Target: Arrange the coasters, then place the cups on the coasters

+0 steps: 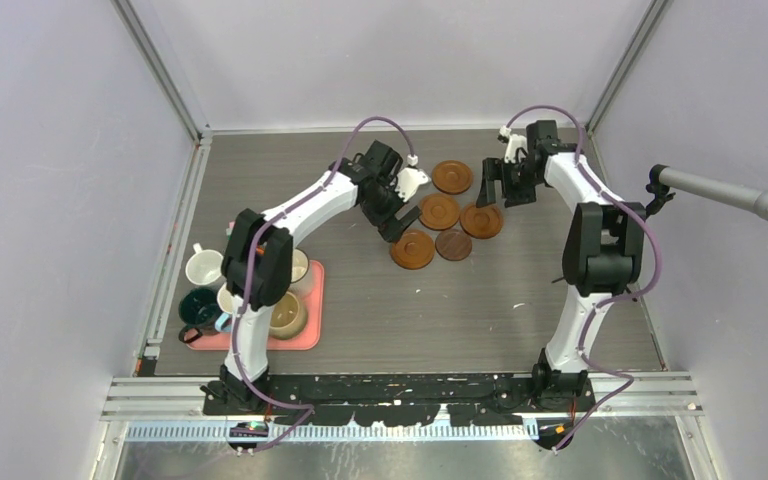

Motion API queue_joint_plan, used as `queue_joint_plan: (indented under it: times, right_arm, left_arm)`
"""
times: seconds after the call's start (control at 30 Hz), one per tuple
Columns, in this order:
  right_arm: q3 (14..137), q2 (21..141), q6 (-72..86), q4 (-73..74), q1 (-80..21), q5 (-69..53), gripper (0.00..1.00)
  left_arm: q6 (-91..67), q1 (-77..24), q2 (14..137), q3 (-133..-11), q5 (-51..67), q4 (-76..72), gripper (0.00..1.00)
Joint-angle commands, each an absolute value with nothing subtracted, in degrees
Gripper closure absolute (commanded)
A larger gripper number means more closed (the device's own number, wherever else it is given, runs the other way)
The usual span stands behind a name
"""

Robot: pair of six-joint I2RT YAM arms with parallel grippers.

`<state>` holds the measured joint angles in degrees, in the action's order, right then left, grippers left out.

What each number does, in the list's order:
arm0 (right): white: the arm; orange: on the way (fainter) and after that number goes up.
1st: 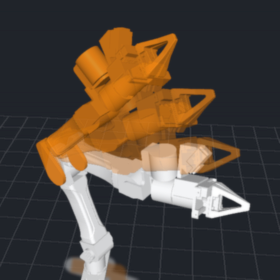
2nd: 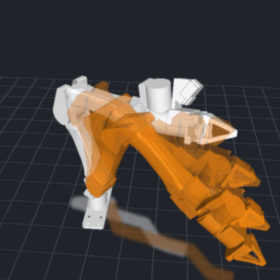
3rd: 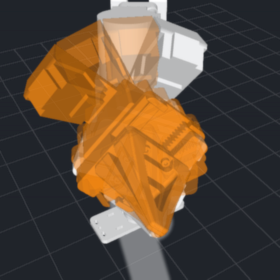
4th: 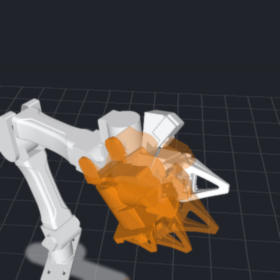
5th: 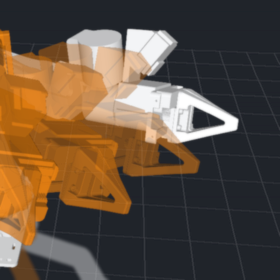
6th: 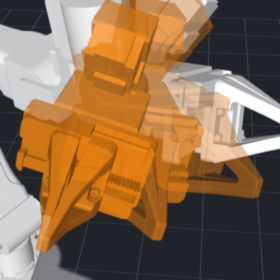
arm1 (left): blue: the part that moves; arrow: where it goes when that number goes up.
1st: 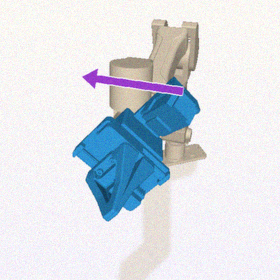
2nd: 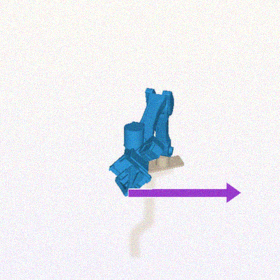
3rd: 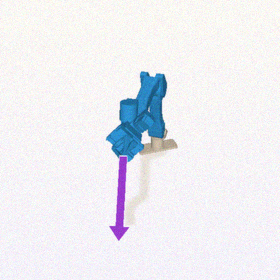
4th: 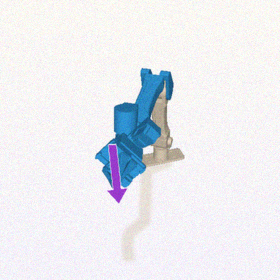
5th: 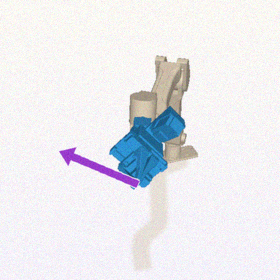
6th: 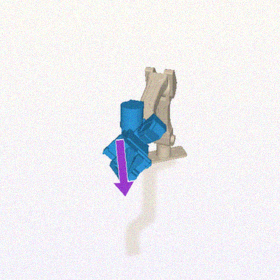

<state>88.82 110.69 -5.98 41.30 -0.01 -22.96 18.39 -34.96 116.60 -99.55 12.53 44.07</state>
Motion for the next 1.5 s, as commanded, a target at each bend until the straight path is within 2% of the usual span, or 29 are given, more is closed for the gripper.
queue_joint_plan:
  times: [0.0, 0.33, 0.63, 0.8, 0.93, 1.2, 1.47]
  right_arm:
    - [94.07, 114.68, -9.17, 40.52, 0.0, -19.9, 0.16]
    - [96.25, 122.11, -12.64, 39.4, 0.0, -19.59, 0.25]
    - [92.15, 121.43, -16.01, 39.38, 0.0, -20.34, 0.36]
    - [87.46, 118.77, -18.65, 39.38, 0.0, -18.77, 0.44]
    - [82.56, 115.35, -20.76, 39.4, 0.0, -17.82, 0.5]
    - [71.83, 107.58, -24.7, 39.83, -0.83, -17.15, 0.53]
    - [62.01, 99.8, -27.52, 41.85, -4.25, -16.8, 0.55]
  left_arm:
    - [14.35, -34.86, 119.89, -104.29, 14.91, 39.74, 0.1]
    - [12.26, -34.85, 128.92, -110.35, 17.48, 38.08, 0.18]
    - [13.58, -34.98, 131.62, -110.35, 19.42, 38.04, 0.29]
    - [14.9, -34.98, 129.57, -105.64, 18.29, 37.73, 0.42]
    - [16.23, -35.05, 126.06, -100.3, 17.56, 36.83, 0.48]
    - [19.88, -35.55, 118.94, -90.19, 17.11, 36.28, 0.54]
    - [21.21, -36.24, 112.61, -79.9, 16.41, 35.52, 0.55]
